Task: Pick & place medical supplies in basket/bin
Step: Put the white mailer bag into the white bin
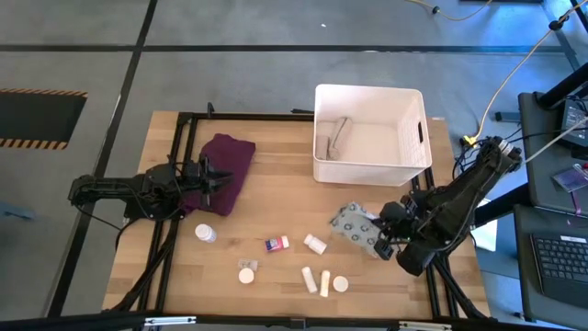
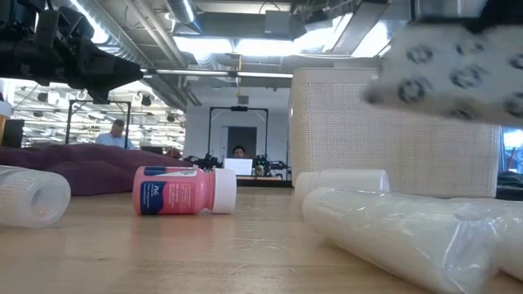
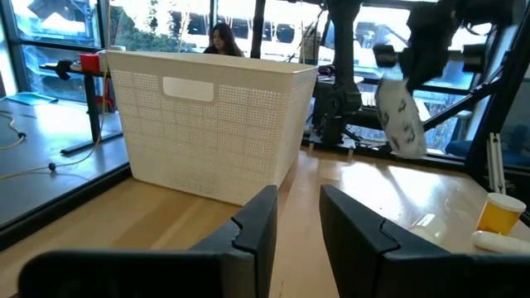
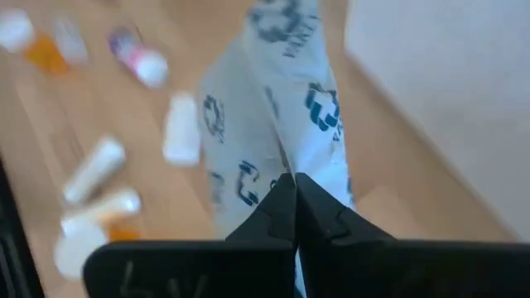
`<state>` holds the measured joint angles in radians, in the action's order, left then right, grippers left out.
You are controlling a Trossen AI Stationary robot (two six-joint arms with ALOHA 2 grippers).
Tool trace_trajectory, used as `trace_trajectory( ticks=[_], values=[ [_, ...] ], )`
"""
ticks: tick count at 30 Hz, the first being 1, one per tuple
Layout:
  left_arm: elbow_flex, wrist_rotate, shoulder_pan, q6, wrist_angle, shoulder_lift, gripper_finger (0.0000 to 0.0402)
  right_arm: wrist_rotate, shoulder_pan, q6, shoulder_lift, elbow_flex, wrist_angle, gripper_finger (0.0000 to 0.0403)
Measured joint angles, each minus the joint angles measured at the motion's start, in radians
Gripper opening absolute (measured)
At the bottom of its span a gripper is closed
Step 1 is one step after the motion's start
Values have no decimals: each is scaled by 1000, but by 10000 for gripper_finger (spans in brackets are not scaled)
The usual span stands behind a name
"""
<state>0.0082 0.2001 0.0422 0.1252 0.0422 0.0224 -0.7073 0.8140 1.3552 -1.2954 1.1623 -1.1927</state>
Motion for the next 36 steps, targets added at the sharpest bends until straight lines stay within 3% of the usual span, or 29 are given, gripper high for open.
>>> trace_trajectory(
  ticks=[6, 11, 15, 18, 24, 36],
  values=[
    [0, 0, 0, 0, 0, 0, 88, -222, -33, -188, 1, 234, -76, 1],
    [0, 0, 0, 0, 0, 0, 88, -442, -111, -251, 3, 438, -184, 0],
    [0, 0, 0, 0, 0, 0, 88, -498, -231, -271, 3, 559, -303, 0],
    [0, 0, 0, 0, 0, 0, 88, -498, -348, -261, 3, 609, -382, 0],
    [0, 0, 0, 0, 0, 0, 88, -442, -555, -302, 15, 610, -379, 0],
    [0, 0, 0, 1, 0, 0, 88, -231, -830, -217, 13, 384, -379, 0]
  ],
)
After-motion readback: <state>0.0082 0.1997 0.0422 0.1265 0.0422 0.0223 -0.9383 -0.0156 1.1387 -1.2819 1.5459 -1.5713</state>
